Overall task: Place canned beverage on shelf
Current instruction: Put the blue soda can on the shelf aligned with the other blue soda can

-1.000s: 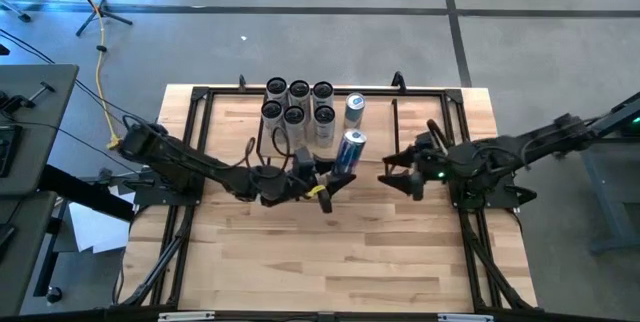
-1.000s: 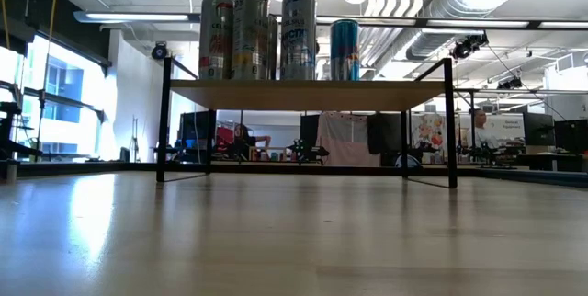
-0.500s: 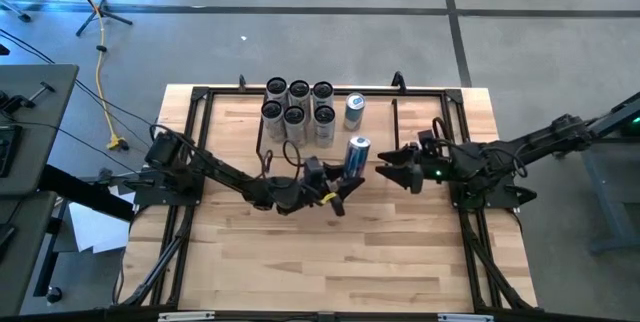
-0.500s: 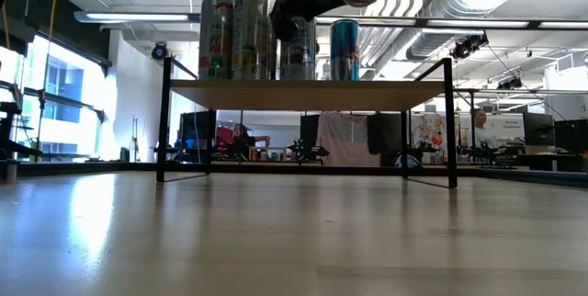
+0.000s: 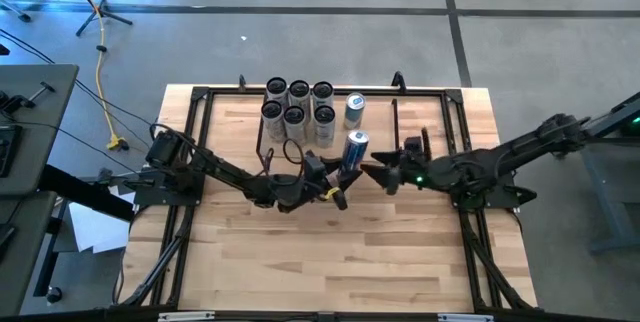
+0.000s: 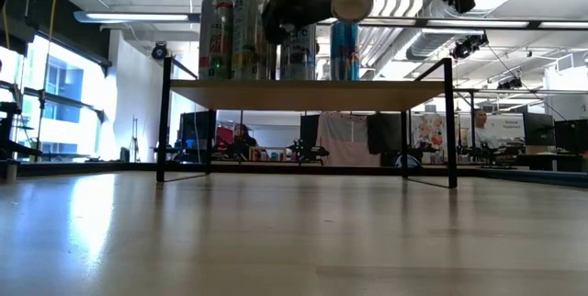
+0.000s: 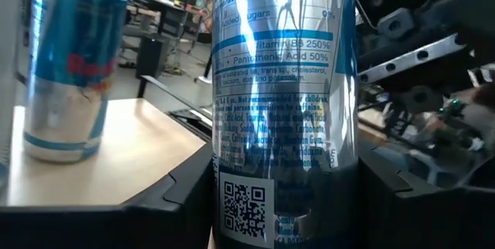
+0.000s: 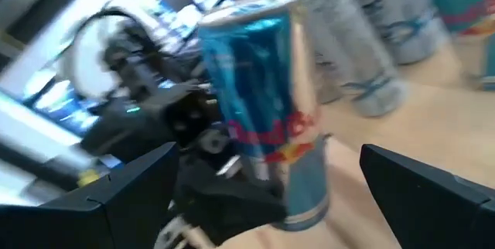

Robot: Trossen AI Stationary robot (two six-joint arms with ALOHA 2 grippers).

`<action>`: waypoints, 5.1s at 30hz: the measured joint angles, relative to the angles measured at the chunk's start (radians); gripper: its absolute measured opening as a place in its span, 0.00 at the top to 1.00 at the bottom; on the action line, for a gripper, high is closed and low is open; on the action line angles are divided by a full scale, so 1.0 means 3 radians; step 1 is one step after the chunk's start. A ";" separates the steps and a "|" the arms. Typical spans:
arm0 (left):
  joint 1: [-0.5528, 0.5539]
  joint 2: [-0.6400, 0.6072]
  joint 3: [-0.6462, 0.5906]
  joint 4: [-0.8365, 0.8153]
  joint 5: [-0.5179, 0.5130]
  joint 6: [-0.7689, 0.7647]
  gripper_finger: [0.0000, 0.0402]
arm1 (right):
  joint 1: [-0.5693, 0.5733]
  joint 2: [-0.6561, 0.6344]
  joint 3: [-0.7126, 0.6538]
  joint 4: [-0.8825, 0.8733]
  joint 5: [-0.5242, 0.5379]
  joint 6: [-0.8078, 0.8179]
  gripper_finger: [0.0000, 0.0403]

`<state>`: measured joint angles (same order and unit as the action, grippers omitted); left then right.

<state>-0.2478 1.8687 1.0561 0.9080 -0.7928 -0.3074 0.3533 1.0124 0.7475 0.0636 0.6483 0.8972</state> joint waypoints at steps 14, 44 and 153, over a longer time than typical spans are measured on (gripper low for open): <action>0.0066 -0.0003 0.0000 -0.0141 0.0014 0.0012 0.53 | 0.0026 0.0869 0.0903 -0.0737 0.0904 -0.0250 0.04; 0.0068 -0.0001 0.0000 -0.0141 0.0395 -0.0130 0.52 | -0.0001 0.1093 0.1109 -0.1262 0.1114 0.0409 0.48; 0.0018 -0.3490 0.0000 -0.3168 0.1166 0.0424 0.31 | -0.0536 0.1215 0.1191 -0.0995 0.0923 -0.1404 0.49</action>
<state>-0.2424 0.8216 1.0561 -0.0423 -0.4431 -0.1801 0.1925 1.3769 1.1047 -0.2348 0.9254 0.4759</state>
